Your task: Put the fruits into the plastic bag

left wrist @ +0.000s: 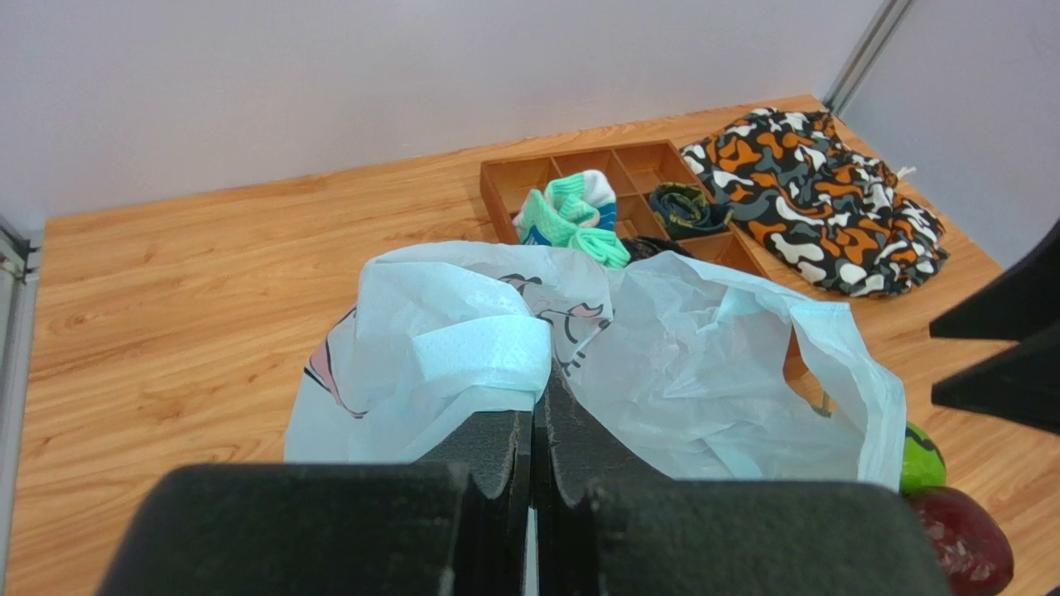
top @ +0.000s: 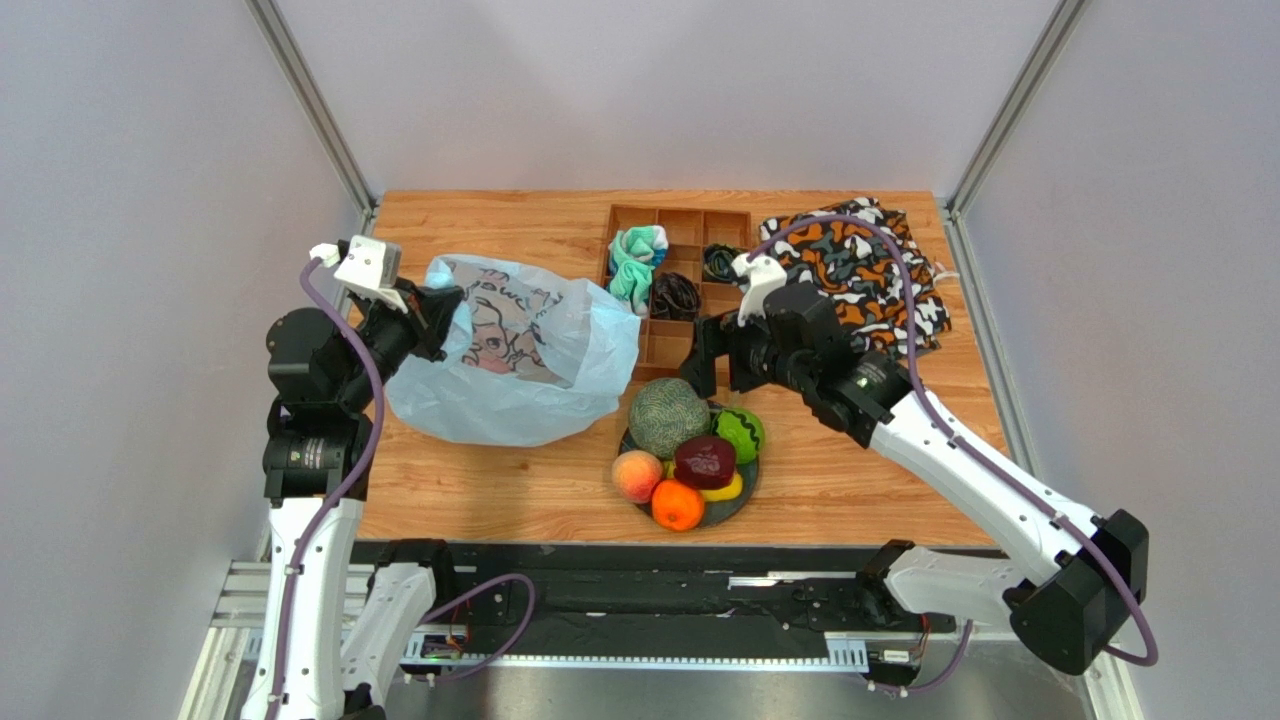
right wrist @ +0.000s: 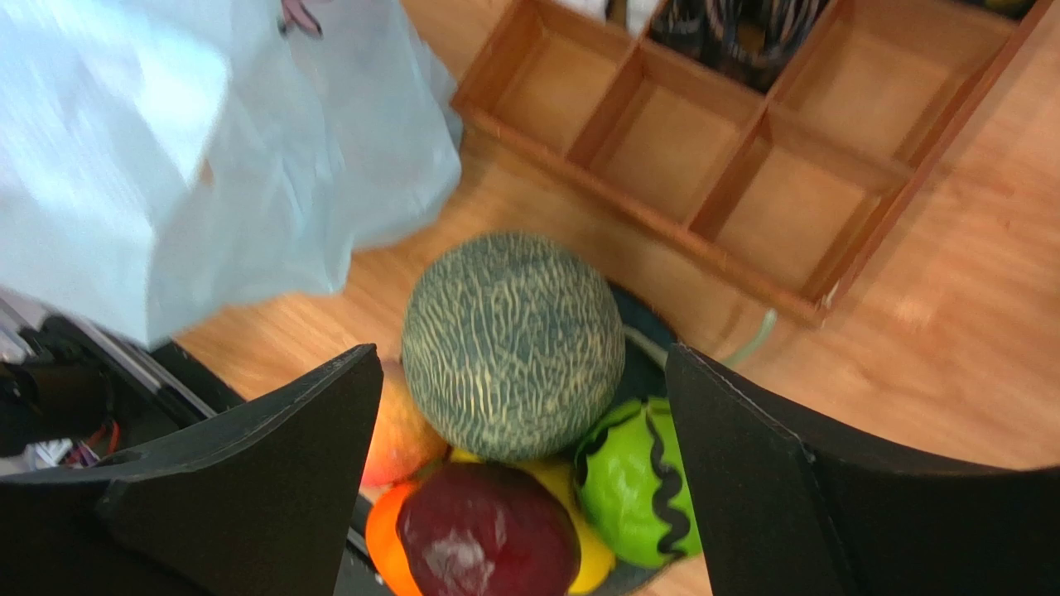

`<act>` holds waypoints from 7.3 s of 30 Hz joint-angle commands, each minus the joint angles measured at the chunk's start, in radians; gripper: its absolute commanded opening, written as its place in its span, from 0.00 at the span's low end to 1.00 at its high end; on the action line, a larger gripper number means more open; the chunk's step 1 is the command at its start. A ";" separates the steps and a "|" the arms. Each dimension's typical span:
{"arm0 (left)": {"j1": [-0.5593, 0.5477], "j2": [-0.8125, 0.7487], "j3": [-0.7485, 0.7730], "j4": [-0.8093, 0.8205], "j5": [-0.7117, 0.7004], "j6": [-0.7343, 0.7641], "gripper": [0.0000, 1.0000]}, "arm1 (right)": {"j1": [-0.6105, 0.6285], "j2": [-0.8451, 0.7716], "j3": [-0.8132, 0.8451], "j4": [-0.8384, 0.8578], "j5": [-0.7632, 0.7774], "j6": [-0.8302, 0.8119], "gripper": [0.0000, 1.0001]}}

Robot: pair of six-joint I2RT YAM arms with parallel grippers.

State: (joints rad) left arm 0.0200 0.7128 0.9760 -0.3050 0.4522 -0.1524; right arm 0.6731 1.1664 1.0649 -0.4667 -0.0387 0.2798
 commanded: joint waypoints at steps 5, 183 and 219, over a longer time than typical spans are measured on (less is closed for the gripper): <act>-0.003 -0.012 0.000 -0.002 -0.029 0.022 0.00 | 0.160 -0.105 -0.105 -0.121 0.227 0.084 0.90; -0.006 -0.012 -0.008 -0.009 -0.006 0.010 0.00 | 0.158 0.944 0.711 -0.101 0.018 -0.008 0.71; -0.006 -0.007 -0.008 -0.017 -0.044 0.001 0.00 | 0.160 0.513 0.465 0.385 -0.546 0.128 0.93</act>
State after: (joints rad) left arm 0.0147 0.7082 0.9600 -0.3328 0.4271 -0.1524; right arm 0.8360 1.7458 1.5726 -0.2089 -0.4778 0.3634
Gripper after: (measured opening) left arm 0.008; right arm 0.931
